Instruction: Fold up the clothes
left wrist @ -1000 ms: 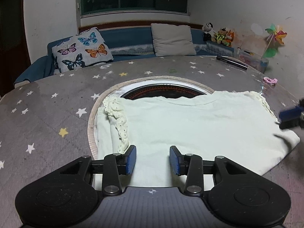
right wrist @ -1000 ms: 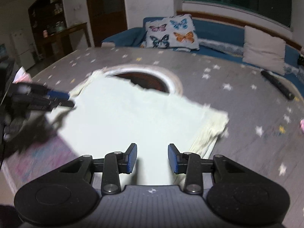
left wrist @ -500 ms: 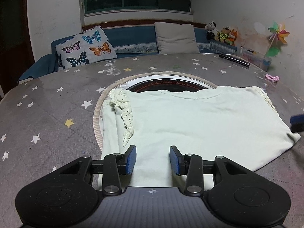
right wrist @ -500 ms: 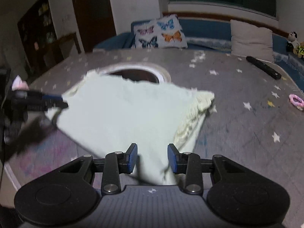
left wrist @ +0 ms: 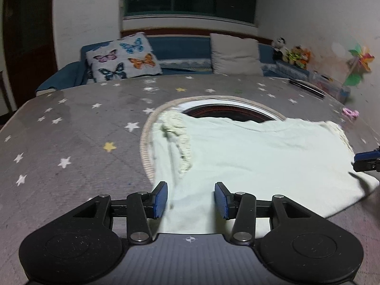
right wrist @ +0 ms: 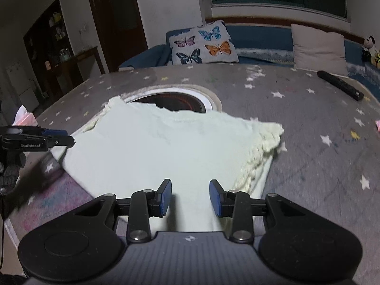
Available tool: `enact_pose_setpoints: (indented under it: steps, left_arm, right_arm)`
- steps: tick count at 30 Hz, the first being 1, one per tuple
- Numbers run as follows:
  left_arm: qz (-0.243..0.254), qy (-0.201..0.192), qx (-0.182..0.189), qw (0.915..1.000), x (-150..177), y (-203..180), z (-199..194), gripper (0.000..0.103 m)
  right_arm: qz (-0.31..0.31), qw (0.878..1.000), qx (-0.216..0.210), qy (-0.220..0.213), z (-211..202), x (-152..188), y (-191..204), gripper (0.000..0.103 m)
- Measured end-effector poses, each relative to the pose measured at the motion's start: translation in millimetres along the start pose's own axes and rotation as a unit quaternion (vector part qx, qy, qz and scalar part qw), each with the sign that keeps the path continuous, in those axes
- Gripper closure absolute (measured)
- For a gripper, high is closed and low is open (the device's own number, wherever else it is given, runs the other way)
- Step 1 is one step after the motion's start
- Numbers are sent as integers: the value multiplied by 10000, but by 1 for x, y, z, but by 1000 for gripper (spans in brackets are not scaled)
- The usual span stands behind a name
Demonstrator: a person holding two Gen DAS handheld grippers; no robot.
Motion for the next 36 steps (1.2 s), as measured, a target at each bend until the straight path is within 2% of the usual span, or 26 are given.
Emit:
enact_pose_setpoints:
  steps: [4,8,15,23,29,36]
  left_arm:
    - [-215,44,-157,9996,3,14,0,56]
    - [-316,15,-236,9992,8,27,-8,54]
    - [-207,37,-378,9991,21,34,-14,53]
    - [-466,-120,-187,9987,15,39,-32,52]
    - [-372,90,-152,9992,19,34,-21,51]
    - [-497,104,-58,9987,21,34,-19,48]
  right_arm:
    - [11,9999,49,153,16,2,-2,68]
    - [31,9999,44,103,12,1,-1,68]
    - [-74,9997,34,221,13,4,4,68]
    - [-106,9998,24,158,2,6,11,67]
    - [-145,9996,42,245,2,15,15,66]
    - [-243,9995,20,209,-2,10,19,66]
Point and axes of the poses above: each gripper's, at about its wrist camera, not at the fingertips, and z roughly the way its jaws point, y to its left, x to its underside, the point moved 1 cm from there along z, roughly the way its jaws point, and after that the axes turned 7 degrees about -z, right-handed, at the moved point
